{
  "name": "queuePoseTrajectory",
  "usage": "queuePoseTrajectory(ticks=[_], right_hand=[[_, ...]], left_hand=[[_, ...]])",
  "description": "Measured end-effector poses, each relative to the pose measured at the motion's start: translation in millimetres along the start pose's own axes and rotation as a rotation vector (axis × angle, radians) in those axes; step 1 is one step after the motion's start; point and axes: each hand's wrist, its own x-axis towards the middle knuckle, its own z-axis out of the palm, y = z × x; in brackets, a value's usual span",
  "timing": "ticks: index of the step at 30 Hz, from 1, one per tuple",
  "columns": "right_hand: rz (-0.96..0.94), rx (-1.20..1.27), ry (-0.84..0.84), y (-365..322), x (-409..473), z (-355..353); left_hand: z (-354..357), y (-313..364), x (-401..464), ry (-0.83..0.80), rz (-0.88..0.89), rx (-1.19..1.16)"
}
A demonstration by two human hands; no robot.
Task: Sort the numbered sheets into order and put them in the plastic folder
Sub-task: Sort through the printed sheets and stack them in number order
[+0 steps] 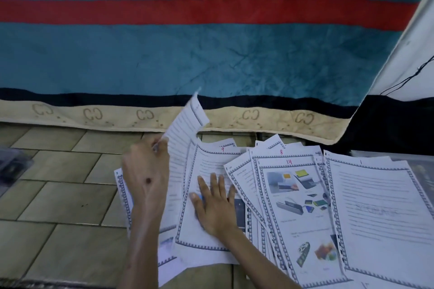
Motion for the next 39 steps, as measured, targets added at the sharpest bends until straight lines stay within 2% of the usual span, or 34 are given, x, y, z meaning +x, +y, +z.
queuePoseTrajectory(ticks=[5, 8, 11, 13, 19, 21, 24, 27, 31, 33, 35, 39], right_hand=[[-0.026, -0.062, -0.098, 1.8, 2.4, -6.6], [-0.058, -0.042, -0.159, -1.6, -1.1, -29.7], [-0.163, 0.259, -0.097, 4.8, -10.6, -66.1], [-0.121, 0.381, 0.031, 22.9, -20.0, -95.8], [0.228, 0.329, 0.556, 136.6, -54.5, -186.6], [0.390, 0.260, 0.632, 181.1, -68.2, -207.7], [0.648, 0.184, 0.642, 239.6, -92.4, -227.4], [0.881, 0.068, 0.635, 269.5, -115.2, -236.2], [1.152, 0.005, 0.466, 282.2, -133.2, -244.6], [1.198, 0.059, 0.388, 292.0, -137.0, -246.3], [1.166, 0.182, 0.420, 301.3, -140.1, -248.2], [0.923, 0.273, 0.545, 297.8, -148.4, -270.1]], left_hand=[[-43.9, 28.1, -7.4, 0.117, 0.157, -0.059], [-58.0, 39.9, -11.4, 0.098, 0.224, -0.187], [-48.9, 44.7, -12.4, 0.145, 0.257, -0.237], [-37.8, 52.6, -16.9, 0.129, 0.272, -0.233], [3.5, 82.1, -41.2, -0.109, 0.350, -0.239], [28.7, 84.3, -46.1, -0.216, 0.329, -0.231], [76.1, 78.6, -54.2, -0.398, 0.277, -0.158], [124.2, 62.4, -66.7, -0.584, 0.180, -0.154], [169.7, 38.6, -84.8, -0.791, 0.012, -0.195], [180.9, 31.5, -93.3, -0.848, -0.100, -0.261], [189.3, 23.4, -97.1, -0.866, -0.160, -0.276], [198.7, 10.1, -98.2, -0.874, -0.200, -0.256]])
